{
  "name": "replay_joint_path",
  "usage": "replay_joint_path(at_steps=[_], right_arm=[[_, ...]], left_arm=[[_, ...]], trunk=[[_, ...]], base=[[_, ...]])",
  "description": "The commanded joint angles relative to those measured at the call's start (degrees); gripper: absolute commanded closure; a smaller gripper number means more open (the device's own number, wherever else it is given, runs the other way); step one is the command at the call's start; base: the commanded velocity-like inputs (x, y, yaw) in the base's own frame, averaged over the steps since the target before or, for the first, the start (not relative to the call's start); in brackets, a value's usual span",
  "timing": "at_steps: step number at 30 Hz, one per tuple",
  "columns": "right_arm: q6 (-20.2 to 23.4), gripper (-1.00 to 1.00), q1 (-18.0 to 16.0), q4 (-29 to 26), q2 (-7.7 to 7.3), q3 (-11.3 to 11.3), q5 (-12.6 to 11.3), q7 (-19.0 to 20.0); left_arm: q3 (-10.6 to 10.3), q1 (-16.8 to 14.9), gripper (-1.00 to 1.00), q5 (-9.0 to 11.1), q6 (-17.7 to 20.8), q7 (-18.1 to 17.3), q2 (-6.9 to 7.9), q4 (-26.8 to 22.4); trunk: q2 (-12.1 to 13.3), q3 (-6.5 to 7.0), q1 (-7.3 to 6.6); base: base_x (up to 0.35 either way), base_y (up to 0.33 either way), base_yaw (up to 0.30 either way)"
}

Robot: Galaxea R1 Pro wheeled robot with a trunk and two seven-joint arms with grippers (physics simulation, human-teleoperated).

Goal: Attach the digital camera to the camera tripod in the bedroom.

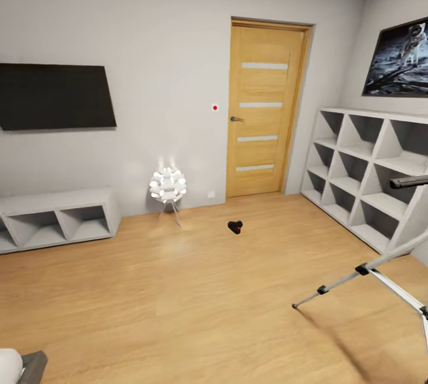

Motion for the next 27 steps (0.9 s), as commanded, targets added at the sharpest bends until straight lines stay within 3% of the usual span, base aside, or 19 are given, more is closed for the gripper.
replay_joint_path(at_steps=[1,12,27], right_arm=[[-0.2,-1.0,0.0,0.1,-0.01,-0.1,0.0,0.1],[-0.2,-1.0,0.0,0.0,-0.01,-0.1,0.0,0.1],[-0.2,-1.0,0.0,0.0,-0.01,-0.1,0.0,0.1]], left_arm=[[0.0,0.0,-1.0,0.1,0.0,0.0,0.01,-0.1],[0.0,0.0,-1.0,0.1,0.0,0.0,0.22,-0.1],[0.0,0.0,-1.0,0.1,0.2,0.0,0.46,-0.1]], trunk=[[0.0,-0.03,0.03],[0.0,-0.03,0.03],[0.0,-0.03,0.03]], base=[[0.268,0.214,0.281],[0.282,0.201,0.281],[0.335,0.027,0.237]])
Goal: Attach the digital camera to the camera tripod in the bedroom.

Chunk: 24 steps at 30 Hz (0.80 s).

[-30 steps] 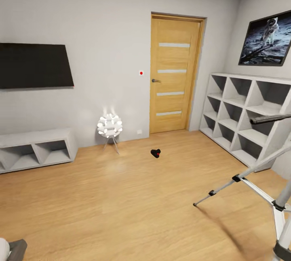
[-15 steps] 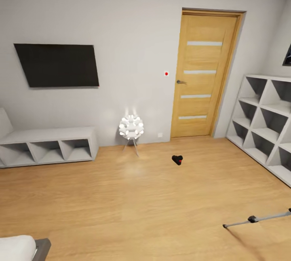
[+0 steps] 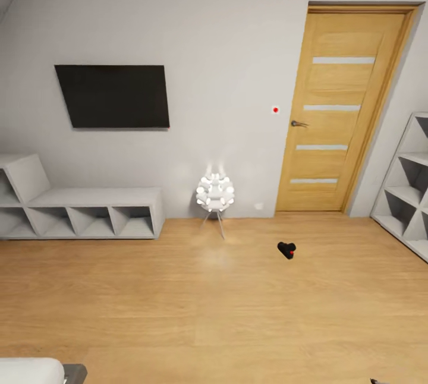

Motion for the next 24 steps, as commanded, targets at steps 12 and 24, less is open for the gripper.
replay_joint_path(at_steps=[12,24], right_arm=[[-0.2,-1.0,0.0,0.1,-0.01,-0.1,0.0,0.1],[-0.2,-1.0,0.0,0.1,-0.01,-0.1,0.0,0.2]], left_arm=[[-0.1,0.0,-1.0,0.1,0.2,0.0,-0.04,-0.1],[0.0,0.0,-1.0,0.1,0.2,0.0,-0.03,-0.1]], trunk=[[0.0,-0.03,0.04],[0.0,-0.03,0.04]], base=[[0.341,0.001,-0.008],[0.342,0.0,-0.212]])
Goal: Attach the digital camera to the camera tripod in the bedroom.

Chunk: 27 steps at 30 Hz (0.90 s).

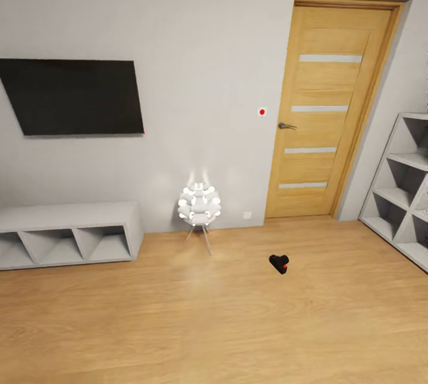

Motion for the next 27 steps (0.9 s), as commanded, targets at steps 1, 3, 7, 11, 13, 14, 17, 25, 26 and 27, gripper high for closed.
replay_joint_path(at_steps=[1,3,7,11,13,14,17,25,26,27], right_arm=[[-0.2,-1.0,0.0,0.1,-0.01,-0.1,0.0,0.1],[-0.2,-1.0,0.0,0.1,-0.01,-0.1,0.0,0.1],[-0.2,-1.0,0.0,0.1,-0.01,-0.1,0.0,0.1],[-0.2,-1.0,0.0,0.1,-0.01,-0.1,0.0,0.1],[-0.2,-1.0,0.0,0.1,-0.01,-0.1,0.0,0.1],[-0.2,-1.0,0.0,0.1,-0.01,-0.1,0.1,0.1],[-0.2,-1.0,0.0,0.1,-0.01,-0.1,0.1,0.1],[-0.2,-1.0,0.0,0.1,-0.01,-0.1,0.1,0.1],[-0.2,-1.0,0.0,0.1,-0.01,-0.1,0.1,0.1],[-0.2,-1.0,0.0,0.1,-0.01,-0.1,0.1,0.1]], left_arm=[[0.0,0.0,-1.0,0.1,0.0,0.0,0.0,-0.1],[-0.1,0.0,-1.0,0.1,0.0,0.0,0.0,-0.1],[0.0,0.1,-1.0,0.1,0.0,0.0,0.0,-0.1],[0.0,0.0,-1.0,0.1,0.0,0.0,-0.01,-0.1],[0.0,0.0,-1.0,0.1,0.0,0.0,-0.04,-0.1],[0.0,0.0,-1.0,0.1,0.0,0.0,-0.05,-0.1],[0.0,0.0,-1.0,0.1,0.0,0.0,-0.05,-0.1],[0.0,0.0,-1.0,0.1,0.0,0.0,-0.03,-0.1],[0.0,0.0,-1.0,0.1,0.0,0.0,-0.02,-0.1],[0.0,0.0,-1.0,0.1,0.0,0.0,-0.02,-0.1]], trunk=[[0.0,-0.03,0.04],[0.0,-0.03,0.04],[0.0,-0.03,0.04],[0.0,-0.03,0.04],[0.0,-0.03,0.04],[0.0,-0.03,0.04],[0.0,-0.03,0.04],[0.0,-0.03,0.04],[0.0,-0.03,0.04],[0.0,-0.03,0.04]], base=[[0.342,0.0,-0.065],[0.342,0.0,-0.047],[0.342,0.0,-0.018],[0.342,0.0,-0.006],[0.342,0.0,-0.003],[0.342,0.005,-0.002],[0.342,0.035,-0.003],[0.342,0.062,-0.096],[0.342,0.072,-0.2],[0.341,0.073,-0.215]])
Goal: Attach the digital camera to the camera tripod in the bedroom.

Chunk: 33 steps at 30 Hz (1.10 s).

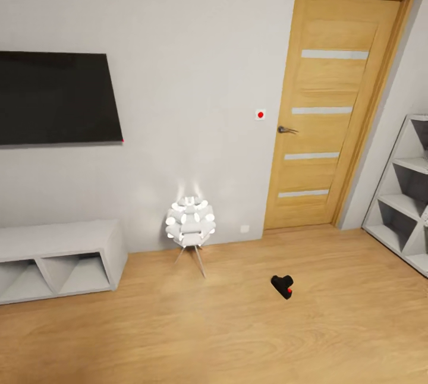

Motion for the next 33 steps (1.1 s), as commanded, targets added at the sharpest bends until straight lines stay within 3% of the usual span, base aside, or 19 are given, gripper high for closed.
replay_joint_path(at_steps=[1,33], right_arm=[[-0.2,-1.0,0.0,0.1,-0.01,-0.1,0.0,0.1],[-0.2,-1.0,0.0,0.1,-0.01,-0.1,0.0,0.1]], left_arm=[[0.0,0.1,-1.0,0.1,0.0,0.0,0.01,-0.1],[0.0,0.1,-1.0,0.1,0.0,0.0,0.01,-0.1]], trunk=[[0.0,-0.03,0.04],[0.0,-0.03,0.04]], base=[[0.341,0.08,-0.238],[0.323,0.181,-0.273]])
